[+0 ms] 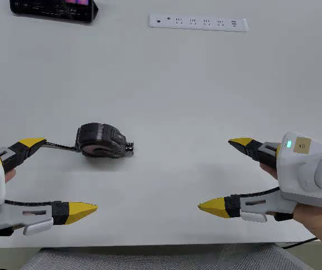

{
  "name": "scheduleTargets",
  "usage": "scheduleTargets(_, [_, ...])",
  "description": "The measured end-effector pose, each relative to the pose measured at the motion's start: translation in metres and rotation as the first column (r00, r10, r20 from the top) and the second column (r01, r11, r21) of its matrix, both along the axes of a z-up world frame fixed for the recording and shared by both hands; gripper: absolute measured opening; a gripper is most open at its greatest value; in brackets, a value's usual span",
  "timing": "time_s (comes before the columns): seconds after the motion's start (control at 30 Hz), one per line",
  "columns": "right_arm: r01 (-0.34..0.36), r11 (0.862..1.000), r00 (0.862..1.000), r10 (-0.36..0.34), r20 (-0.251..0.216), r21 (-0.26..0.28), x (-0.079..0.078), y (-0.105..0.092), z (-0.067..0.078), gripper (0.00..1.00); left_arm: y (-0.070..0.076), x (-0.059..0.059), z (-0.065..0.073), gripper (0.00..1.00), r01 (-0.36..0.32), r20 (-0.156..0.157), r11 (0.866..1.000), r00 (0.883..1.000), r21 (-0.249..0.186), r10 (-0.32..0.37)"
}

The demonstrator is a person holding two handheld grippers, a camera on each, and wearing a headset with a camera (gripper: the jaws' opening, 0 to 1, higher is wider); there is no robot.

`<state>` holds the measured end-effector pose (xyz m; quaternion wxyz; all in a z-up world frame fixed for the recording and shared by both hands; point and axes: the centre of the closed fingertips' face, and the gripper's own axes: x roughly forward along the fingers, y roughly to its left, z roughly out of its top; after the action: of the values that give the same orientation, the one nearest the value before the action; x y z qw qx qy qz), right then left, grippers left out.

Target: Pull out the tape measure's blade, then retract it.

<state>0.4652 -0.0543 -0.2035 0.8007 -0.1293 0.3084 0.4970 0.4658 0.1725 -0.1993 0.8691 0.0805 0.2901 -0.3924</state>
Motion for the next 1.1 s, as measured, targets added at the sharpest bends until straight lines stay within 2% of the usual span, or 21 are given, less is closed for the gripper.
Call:
scheduleTargets(0.5, [-0.006, 1.000, 1.000, 0.006, 0.007, 0.001, 0.0013, 0.0013, 0.0013, 0.86, -0.0002, 0.0006, -0.0016, 0.99, 0.007, -0.004, 1.000, 1.000, 0.006, -0.007])
scheduleTargets(0.57, [-0.004, 1.000, 1.000, 0.004, 0.009, 0.005, 0.0018, 0.0015, 0.0019, 0.87, -0.0009, 0.0021, 0.0003, 0.99, 0.011, 0.013, 1.000, 1.000, 0.005, -0.011])
scheduleTargets(0.73, [-0.001, 1.000, 1.000, 0.001, 0.018, 0.009, 0.0036, 0.0010, 0.0027, 0.89, -0.0017, 0.0010, -0.0009, 0.99, 0.015, 0.005, 1.000, 1.000, 0.001, -0.015])
scheduleTargets(1.1, [-0.018, 0.999, 1.000, 0.018, 0.004, 0.030, 0.0019, 0.0054, 0.0036, 0.82, -0.0015, 0.0007, -0.0027, 0.99, 0.009, -0.002, 1.000, 1.000, 0.005, -0.009])
